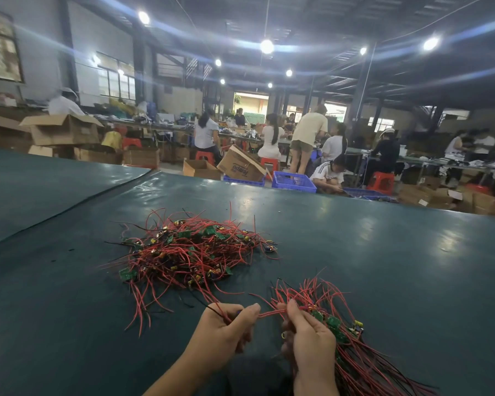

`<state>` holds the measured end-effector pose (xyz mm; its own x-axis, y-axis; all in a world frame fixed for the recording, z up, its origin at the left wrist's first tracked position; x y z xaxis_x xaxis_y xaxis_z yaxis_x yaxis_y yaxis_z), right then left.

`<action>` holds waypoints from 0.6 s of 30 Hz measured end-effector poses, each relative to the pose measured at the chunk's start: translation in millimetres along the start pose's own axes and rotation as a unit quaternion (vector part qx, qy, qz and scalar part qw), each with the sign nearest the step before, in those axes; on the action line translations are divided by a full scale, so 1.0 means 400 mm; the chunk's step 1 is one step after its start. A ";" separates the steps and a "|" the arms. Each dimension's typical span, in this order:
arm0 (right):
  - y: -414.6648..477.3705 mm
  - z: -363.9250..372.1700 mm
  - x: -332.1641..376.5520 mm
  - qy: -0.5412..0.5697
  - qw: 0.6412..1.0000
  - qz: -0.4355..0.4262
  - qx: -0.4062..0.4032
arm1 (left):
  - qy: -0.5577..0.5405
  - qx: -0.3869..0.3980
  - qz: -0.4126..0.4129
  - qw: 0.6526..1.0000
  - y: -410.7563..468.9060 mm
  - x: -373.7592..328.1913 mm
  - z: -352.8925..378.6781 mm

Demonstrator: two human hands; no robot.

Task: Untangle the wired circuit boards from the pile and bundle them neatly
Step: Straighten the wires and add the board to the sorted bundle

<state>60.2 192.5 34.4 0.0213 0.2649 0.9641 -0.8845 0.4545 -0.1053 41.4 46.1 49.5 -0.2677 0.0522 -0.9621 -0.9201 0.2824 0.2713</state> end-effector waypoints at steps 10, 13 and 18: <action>0.011 -0.038 0.015 0.098 0.993 -0.008 -0.061 | -0.024 0.027 -0.023 0.999 -0.007 0.002 0.007; -0.006 -0.020 0.006 0.034 0.999 -0.040 -0.015 | -0.031 0.035 -0.031 0.998 -0.011 0.009 0.017; -0.065 0.068 -0.023 -0.092 0.984 -0.108 0.110 | -0.062 0.036 -0.031 0.997 -0.013 0.004 0.019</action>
<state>70.3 155.2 34.9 0.1528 0.0138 0.9882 -0.9483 0.2836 0.1427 48.0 51.9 46.2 -0.1686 0.1492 -0.9743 -0.9095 0.3575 0.2121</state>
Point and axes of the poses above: each hand's wrist, its own y-axis towards the middle knuckle, its own z-axis out of the palm, x = y × z, the point moved 3 cm from there along y, towards the middle knuckle, and after that the axes turned 3 degrees about x, right-handed, at the moved point
